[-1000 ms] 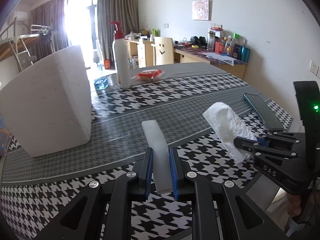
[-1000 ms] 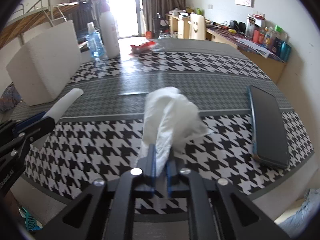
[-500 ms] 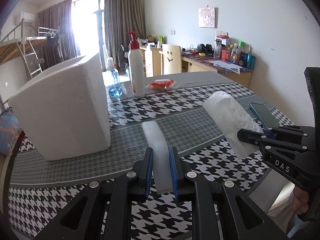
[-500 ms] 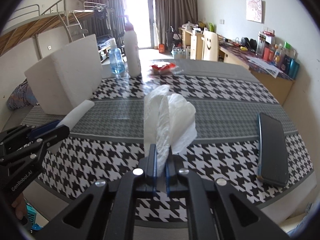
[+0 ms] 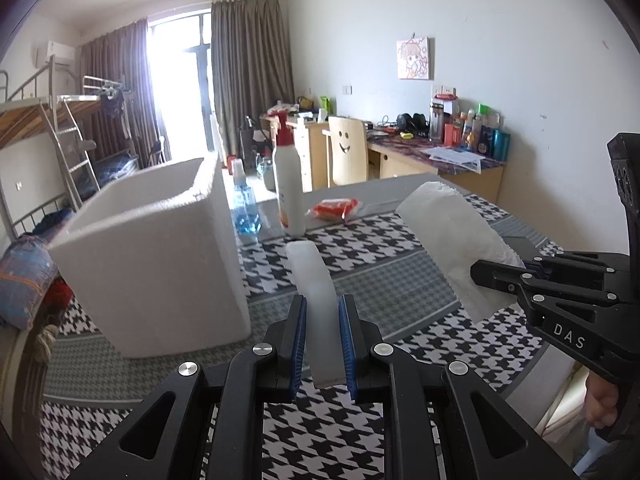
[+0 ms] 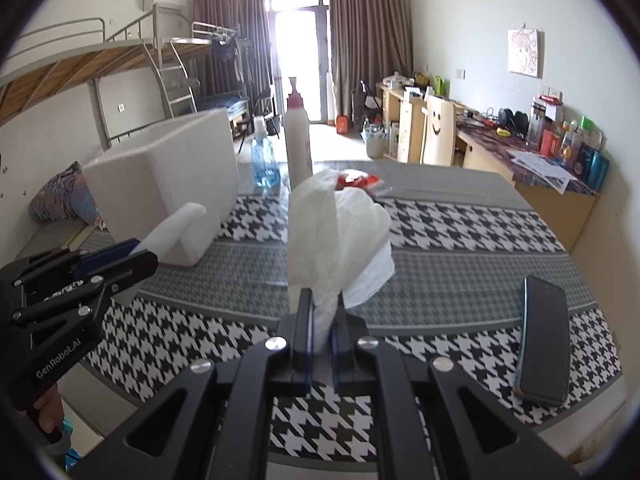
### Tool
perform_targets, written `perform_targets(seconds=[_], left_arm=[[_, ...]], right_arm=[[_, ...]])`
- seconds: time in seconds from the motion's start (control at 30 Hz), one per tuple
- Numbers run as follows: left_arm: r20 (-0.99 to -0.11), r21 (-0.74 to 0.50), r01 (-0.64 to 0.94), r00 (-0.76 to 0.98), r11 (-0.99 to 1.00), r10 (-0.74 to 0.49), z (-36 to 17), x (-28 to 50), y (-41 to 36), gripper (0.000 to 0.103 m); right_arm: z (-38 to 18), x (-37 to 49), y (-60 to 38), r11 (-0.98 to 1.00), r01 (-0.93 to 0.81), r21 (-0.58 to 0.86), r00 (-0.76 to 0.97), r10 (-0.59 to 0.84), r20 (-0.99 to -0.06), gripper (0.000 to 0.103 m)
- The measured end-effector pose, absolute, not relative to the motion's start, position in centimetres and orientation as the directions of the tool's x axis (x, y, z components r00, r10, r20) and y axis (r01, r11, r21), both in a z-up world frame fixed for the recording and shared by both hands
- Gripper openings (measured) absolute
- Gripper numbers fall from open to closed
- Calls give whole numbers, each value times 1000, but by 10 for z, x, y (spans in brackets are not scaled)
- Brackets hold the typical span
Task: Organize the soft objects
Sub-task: 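Carry the white strip and tissue with both grippers over the white foam box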
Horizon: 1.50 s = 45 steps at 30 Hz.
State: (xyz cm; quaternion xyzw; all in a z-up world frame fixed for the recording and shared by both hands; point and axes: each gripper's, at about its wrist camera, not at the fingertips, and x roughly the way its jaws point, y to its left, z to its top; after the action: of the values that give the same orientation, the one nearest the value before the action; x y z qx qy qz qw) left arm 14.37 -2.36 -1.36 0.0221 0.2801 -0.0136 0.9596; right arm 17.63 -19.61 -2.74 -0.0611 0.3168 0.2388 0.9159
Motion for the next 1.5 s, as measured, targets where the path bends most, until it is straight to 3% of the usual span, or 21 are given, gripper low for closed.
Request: perform_targets(seconds=[0.77,1.5], left_arm=[[-397,79,-5,917,997,36,46,147,8,18],[-352,89,-128,924,988,151,65,172,44,18]], right_arm=[[29,185,-164,842,-539,29,722,480,-498,9],[51,218,-126,814,-581,18,711,518,-475,9]])
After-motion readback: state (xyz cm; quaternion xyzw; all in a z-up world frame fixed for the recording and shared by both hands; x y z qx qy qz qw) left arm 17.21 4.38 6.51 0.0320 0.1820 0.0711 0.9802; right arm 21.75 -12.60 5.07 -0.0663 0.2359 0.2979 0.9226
